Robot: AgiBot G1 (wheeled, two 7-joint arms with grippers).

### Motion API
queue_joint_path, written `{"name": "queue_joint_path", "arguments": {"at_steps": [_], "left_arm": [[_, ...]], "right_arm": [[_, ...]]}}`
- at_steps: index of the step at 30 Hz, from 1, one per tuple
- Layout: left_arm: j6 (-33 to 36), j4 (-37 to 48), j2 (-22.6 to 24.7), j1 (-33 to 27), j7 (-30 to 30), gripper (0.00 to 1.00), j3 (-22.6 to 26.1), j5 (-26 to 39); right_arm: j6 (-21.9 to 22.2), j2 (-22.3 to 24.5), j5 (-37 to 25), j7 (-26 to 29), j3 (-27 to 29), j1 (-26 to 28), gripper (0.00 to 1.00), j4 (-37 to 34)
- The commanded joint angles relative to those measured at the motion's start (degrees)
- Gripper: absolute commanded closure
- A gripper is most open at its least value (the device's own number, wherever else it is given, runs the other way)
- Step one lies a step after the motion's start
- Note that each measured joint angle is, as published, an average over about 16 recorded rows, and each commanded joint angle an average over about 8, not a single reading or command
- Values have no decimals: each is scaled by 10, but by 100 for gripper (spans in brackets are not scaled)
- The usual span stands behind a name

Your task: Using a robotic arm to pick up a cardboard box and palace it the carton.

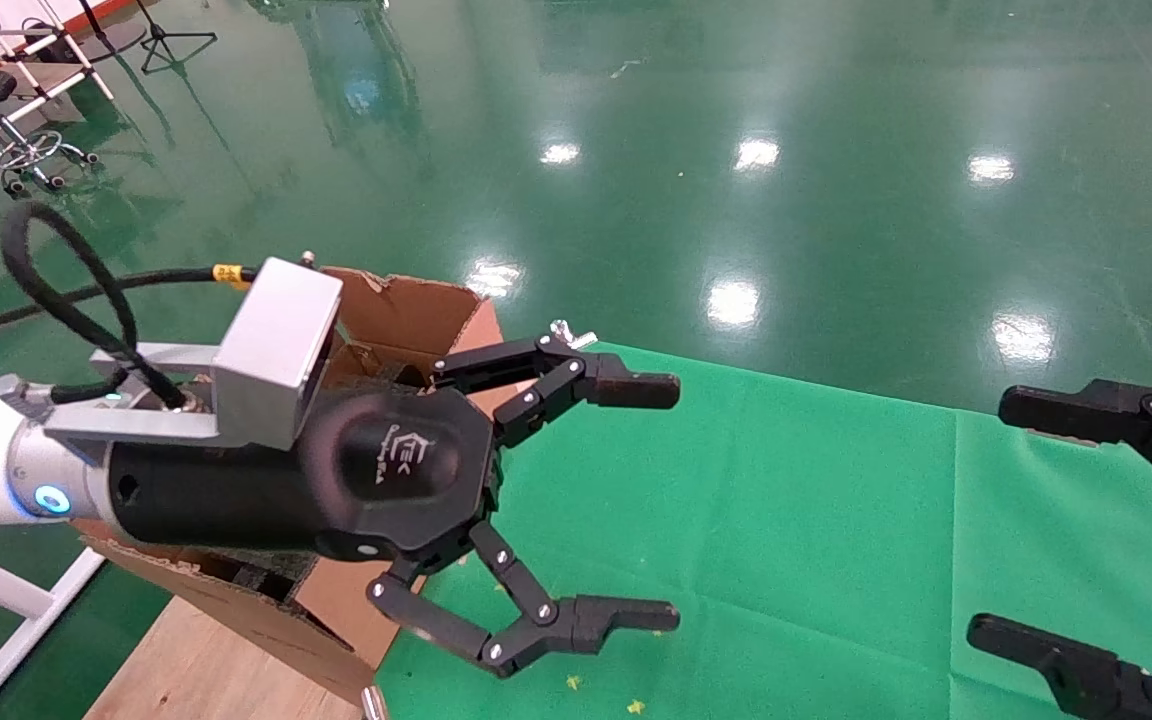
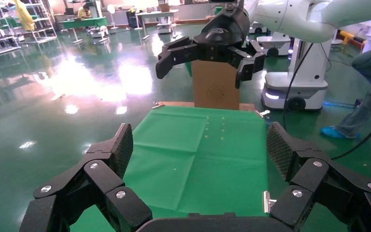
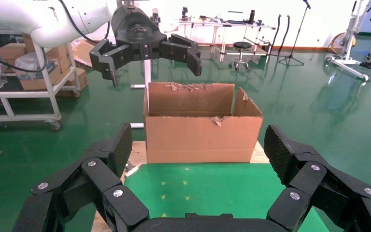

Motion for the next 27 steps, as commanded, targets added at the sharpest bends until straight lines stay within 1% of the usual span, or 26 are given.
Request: {"name": "queue_joint_path", "arguments": {"at_steps": [1,27], "left_arm": [[0,3,0,-2,0,0,1,2],[-4,16,2,-14,-3,0,9,12]], "right_arm": [[0,0,0,0,0,0,0,0],[0,0,0,0,0,0,0,0]]}}
